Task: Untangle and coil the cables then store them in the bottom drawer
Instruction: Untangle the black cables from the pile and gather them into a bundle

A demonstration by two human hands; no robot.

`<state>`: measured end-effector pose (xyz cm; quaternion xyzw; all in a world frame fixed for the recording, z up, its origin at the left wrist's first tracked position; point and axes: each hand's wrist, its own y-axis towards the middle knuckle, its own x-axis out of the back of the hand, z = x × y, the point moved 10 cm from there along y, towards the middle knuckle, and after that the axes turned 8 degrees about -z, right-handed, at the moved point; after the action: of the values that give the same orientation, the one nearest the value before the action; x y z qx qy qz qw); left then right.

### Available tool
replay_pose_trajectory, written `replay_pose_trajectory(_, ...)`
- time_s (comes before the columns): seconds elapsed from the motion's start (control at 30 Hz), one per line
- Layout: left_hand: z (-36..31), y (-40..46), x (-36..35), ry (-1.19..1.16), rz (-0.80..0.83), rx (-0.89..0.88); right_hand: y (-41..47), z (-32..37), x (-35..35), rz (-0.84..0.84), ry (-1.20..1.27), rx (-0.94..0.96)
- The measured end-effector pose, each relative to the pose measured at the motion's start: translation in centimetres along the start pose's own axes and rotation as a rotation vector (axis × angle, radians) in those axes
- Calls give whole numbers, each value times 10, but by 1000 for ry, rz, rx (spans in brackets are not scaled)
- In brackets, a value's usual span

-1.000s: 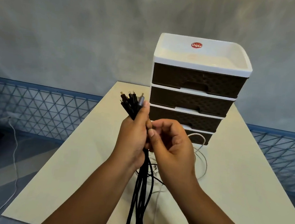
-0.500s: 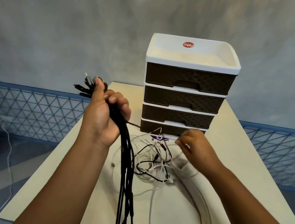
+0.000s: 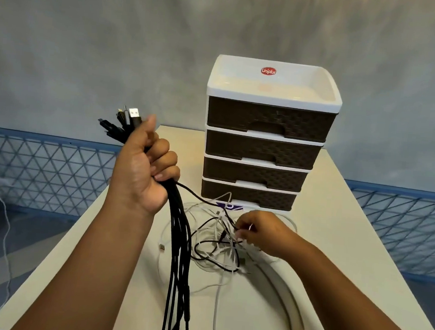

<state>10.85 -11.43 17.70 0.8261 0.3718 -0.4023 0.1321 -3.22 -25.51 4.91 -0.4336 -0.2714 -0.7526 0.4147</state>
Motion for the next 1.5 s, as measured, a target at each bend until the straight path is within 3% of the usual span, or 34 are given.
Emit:
replay_pose_trajectory(0.2,12,3,6,127,-56,17,9,-2,73,-253,263,-68)
replay_pose_trajectory(0.37,31,4,2,249,-29,59,9,51,159,-526,317,62)
replay_pose_trajectory(0.57,56,-1,-28,452,141,52,3,139,207,-622,514,326)
replay_pose_trajectory(0.73,78,-3,-40,551,196,81,-5,163,200,-586,480,495)
replay_pose_trajectory(0.87,67,5,-35,440,192,109,7,96,158,-556,779,251)
replay_pose_trajectory(0.97,59,4,-39,346,249,172,15,65,76,-269,672,37)
replay_pose_trajectory(1.03,56,2,-46,302,301,181,16,66,34,-120,645,15)
replay_pose_trajectory(1.13,45,-3,-56,259,352,160,24,64,32,-230,575,41)
replay_pose_trajectory(1.27,25,-4,-54,224,349,109,30,33,70,-435,487,-66)
replay_pose_trajectory(1.4,19,-1,-39,230,277,79,36,31,108,-457,249,-86)
replay_pose_trajectory(1.5,14,3,-29,235,223,39,36,40,135,-491,384,-67)
